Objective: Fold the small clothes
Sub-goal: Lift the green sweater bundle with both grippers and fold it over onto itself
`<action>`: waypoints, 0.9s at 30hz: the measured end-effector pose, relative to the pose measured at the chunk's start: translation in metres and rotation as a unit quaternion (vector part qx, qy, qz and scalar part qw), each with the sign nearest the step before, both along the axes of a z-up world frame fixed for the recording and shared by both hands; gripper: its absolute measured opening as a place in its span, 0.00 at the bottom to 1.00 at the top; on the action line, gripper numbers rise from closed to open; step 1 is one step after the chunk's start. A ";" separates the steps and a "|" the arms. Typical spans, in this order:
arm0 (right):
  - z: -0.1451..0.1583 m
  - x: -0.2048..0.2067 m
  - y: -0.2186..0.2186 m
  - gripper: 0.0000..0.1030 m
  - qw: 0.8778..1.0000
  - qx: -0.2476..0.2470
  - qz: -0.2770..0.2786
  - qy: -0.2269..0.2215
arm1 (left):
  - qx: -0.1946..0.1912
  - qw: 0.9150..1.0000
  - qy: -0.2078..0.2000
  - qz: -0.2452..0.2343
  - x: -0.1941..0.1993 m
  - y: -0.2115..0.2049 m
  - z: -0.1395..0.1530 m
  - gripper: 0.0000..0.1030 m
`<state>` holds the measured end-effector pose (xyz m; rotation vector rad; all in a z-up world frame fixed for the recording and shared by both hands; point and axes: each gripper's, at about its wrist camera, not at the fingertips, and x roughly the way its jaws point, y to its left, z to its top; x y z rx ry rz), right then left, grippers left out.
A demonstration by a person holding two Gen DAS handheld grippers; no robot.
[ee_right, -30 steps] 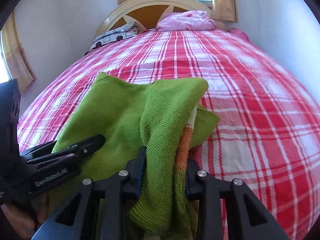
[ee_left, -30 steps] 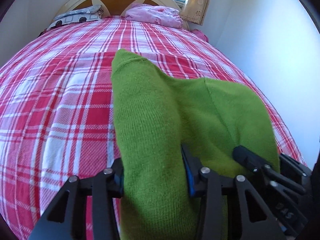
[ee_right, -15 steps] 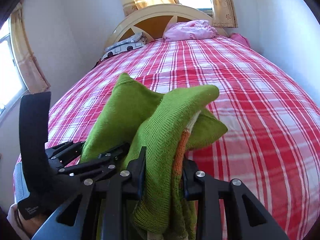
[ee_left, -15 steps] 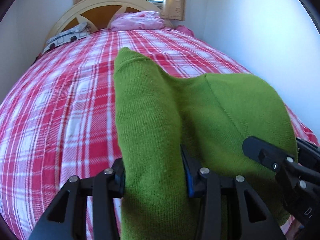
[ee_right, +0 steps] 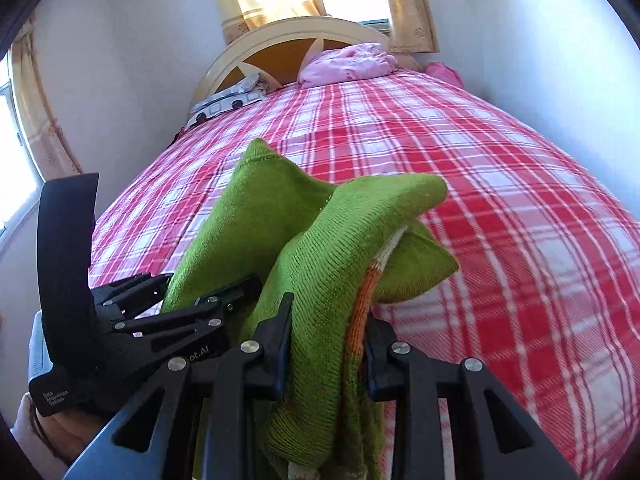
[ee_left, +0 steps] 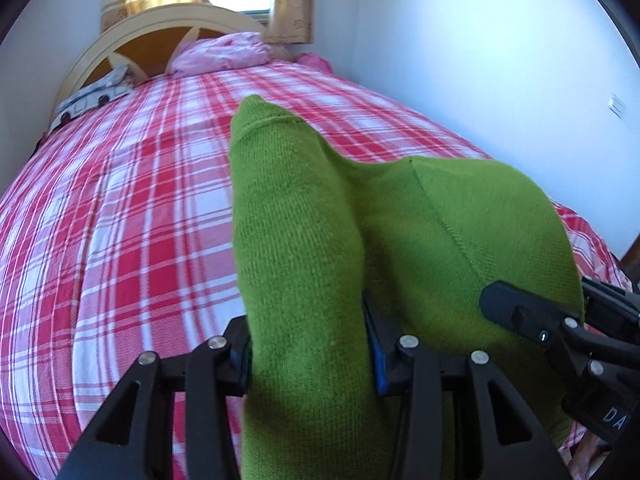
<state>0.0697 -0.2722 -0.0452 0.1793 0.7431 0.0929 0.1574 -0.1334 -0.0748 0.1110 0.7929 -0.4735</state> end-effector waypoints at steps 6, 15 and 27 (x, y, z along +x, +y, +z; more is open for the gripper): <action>0.009 -0.029 -0.035 0.28 0.999 0.002 -0.033 -0.021 | -0.004 0.999 -0.022 -0.033 -0.014 -0.038 0.010 0.43; 0.014 -0.051 -0.101 0.28 0.994 0.001 -0.100 -0.038 | -0.011 0.995 -0.034 -0.088 -0.015 -0.110 0.014 0.43; 0.019 -0.054 -0.183 0.28 0.981 -0.028 -0.183 -0.054 | -0.008 0.988 -0.076 -0.138 -0.009 -0.196 0.011 0.43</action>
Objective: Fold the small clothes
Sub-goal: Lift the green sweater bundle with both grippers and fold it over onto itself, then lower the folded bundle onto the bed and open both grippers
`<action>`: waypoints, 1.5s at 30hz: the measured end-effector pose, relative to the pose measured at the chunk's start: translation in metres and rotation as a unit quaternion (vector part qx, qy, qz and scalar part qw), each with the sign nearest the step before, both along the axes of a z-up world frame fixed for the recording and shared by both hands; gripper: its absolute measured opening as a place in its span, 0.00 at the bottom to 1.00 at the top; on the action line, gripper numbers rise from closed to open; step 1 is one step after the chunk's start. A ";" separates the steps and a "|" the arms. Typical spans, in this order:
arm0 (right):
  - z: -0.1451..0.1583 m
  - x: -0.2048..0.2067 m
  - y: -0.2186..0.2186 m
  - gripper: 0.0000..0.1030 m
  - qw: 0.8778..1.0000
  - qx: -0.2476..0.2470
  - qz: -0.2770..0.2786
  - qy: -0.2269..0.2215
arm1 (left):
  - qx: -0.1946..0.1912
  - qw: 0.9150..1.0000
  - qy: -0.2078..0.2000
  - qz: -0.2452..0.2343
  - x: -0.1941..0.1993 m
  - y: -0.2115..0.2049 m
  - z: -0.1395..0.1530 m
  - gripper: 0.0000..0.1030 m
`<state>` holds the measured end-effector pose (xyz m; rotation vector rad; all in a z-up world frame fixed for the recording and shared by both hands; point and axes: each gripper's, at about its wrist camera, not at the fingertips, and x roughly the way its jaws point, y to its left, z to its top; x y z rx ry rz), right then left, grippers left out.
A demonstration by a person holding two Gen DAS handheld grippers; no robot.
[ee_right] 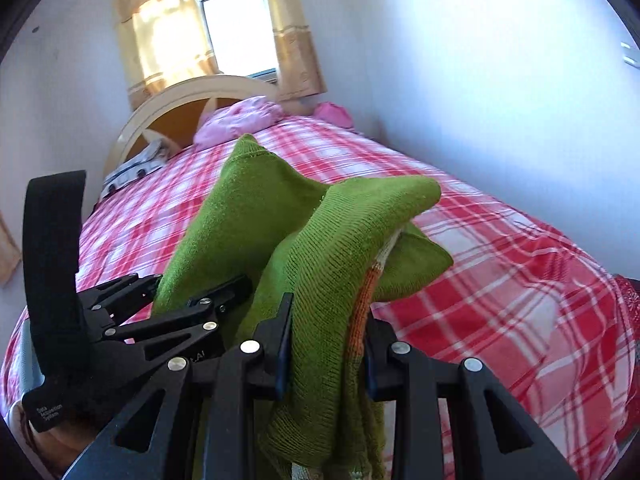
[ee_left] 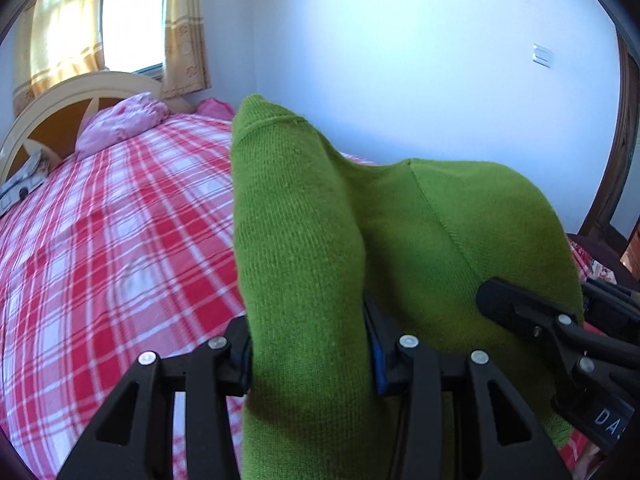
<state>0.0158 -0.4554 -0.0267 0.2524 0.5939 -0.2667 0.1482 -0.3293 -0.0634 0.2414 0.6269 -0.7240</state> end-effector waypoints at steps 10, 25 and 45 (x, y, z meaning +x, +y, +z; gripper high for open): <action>-0.041 0.024 -0.038 0.28 0.998 -0.001 -0.033 0.045 | 0.026 0.999 0.019 0.007 0.015 -0.032 -0.024 0.43; -0.063 0.037 -0.065 0.28 0.994 0.055 -0.036 0.082 | 0.025 0.997 0.072 0.021 0.040 -0.038 -0.037 0.55; -0.051 -0.019 -0.027 0.42 0.995 -0.005 -0.036 0.097 | 0.065 0.996 0.067 0.008 -0.003 0.023 -0.030 1.00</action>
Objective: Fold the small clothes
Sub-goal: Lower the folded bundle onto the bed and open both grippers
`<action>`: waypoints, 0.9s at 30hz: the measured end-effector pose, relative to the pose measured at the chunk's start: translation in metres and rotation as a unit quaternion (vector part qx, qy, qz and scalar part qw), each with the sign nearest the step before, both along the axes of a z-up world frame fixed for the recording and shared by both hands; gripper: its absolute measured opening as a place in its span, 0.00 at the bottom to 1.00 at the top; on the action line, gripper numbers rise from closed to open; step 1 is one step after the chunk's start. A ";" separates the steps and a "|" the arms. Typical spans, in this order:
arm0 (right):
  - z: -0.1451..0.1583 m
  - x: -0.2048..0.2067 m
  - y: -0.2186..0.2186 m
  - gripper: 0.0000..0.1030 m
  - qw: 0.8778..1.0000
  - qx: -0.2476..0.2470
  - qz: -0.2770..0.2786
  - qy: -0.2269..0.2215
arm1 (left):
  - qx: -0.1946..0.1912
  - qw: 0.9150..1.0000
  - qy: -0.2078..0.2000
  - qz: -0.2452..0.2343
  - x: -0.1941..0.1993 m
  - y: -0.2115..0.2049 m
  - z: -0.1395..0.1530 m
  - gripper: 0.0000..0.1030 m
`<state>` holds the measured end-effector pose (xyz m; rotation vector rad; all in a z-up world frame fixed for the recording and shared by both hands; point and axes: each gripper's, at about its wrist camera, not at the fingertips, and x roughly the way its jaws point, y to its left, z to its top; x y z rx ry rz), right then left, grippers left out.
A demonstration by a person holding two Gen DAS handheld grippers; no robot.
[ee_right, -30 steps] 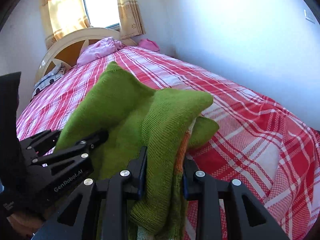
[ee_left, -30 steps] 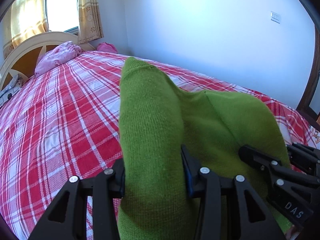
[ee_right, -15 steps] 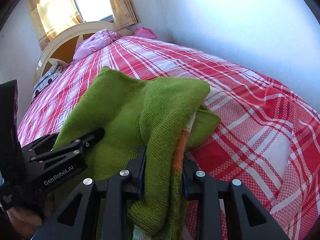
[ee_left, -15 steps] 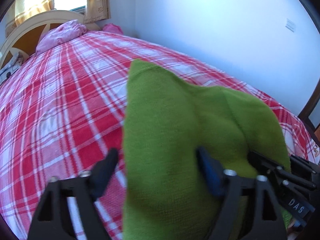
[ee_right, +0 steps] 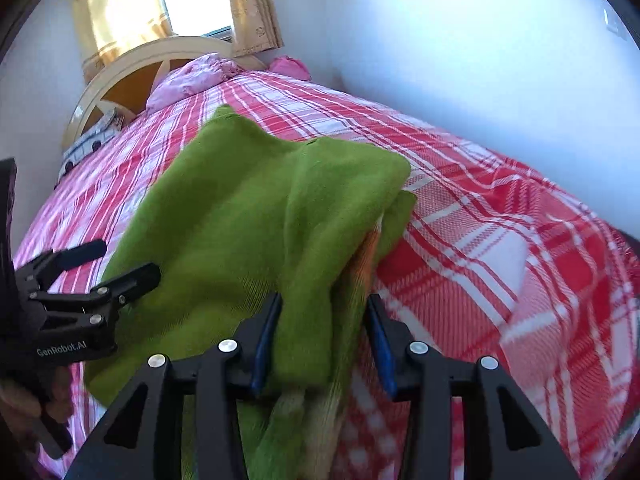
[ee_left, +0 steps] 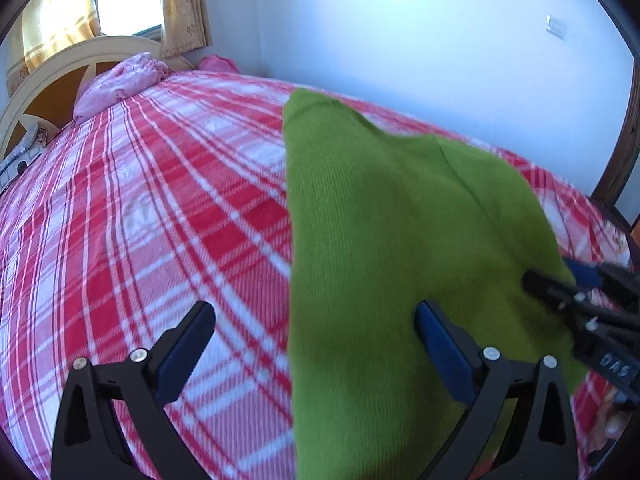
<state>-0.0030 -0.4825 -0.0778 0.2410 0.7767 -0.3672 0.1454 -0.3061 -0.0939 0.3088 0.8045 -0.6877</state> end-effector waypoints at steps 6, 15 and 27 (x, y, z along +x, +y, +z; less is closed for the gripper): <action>0.028 -0.035 0.042 0.42 0.995 -0.096 0.000 -0.033 | 0.014 1.000 -0.010 0.000 -0.016 0.016 -0.003 1.00; 0.003 -0.031 0.066 0.42 0.996 -0.085 0.033 0.013 | 0.028 0.999 -0.011 0.033 -0.026 0.036 -0.016 1.00; 0.001 -0.032 0.081 0.42 0.993 -0.098 0.042 0.048 | 0.039 0.998 -0.003 0.050 -0.045 0.057 -0.020 1.00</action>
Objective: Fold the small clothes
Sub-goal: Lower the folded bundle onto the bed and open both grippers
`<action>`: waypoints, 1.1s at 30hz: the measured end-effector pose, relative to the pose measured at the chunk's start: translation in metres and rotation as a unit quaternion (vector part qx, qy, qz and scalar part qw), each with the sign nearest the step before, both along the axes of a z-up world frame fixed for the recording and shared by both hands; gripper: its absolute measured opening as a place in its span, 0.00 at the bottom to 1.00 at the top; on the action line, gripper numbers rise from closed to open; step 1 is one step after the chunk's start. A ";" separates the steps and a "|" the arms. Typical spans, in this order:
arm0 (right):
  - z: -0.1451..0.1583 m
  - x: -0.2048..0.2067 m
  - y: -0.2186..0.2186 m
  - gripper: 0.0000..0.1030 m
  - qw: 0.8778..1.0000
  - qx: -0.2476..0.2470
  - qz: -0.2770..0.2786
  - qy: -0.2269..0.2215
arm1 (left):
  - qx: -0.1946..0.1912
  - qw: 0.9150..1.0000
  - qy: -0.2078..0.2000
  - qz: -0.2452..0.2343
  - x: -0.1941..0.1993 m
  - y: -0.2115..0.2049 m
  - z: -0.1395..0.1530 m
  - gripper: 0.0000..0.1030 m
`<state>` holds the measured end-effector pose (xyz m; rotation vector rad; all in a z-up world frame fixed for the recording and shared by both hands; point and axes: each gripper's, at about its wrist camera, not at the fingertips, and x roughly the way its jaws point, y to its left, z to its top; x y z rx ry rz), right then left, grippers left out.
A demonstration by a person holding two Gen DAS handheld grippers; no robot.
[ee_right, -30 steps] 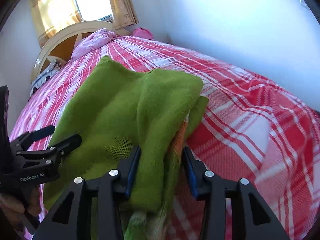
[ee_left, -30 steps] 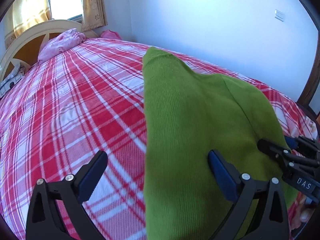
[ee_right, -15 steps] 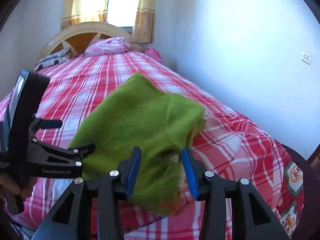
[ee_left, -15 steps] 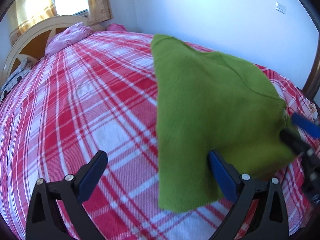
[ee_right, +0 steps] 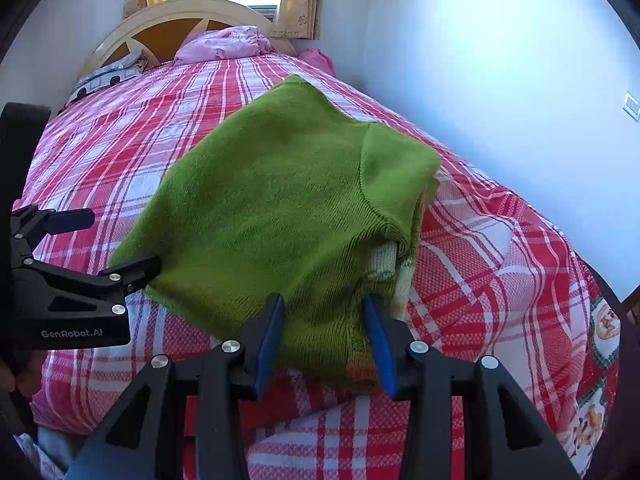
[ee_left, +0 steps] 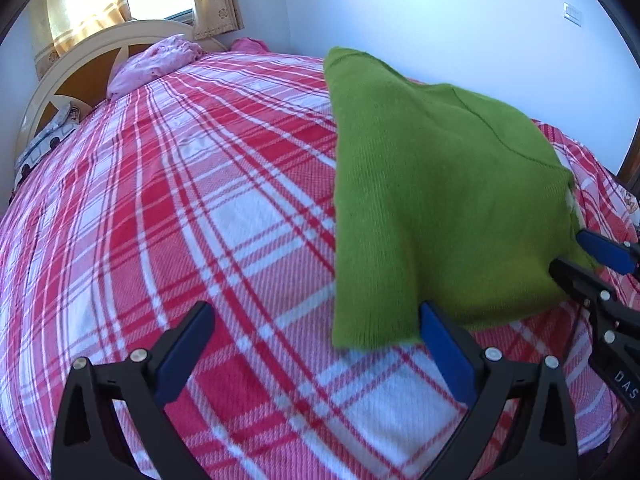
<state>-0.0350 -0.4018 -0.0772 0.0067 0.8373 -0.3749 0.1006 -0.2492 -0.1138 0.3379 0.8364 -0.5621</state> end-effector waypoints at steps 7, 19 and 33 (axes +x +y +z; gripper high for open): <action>0.008 -0.027 0.010 0.44 1.000 0.008 -0.010 -0.012 | 0.026 1.000 0.012 0.005 -0.016 0.011 -0.012 0.99; 0.045 -0.046 0.002 0.46 0.997 0.024 -0.002 -0.071 | -0.067 0.997 -0.021 0.027 -0.021 0.039 0.016 0.99; 0.006 0.136 -0.130 0.29 0.997 0.070 0.003 0.034 | -0.050 0.997 0.021 0.060 0.035 -0.033 0.001 1.00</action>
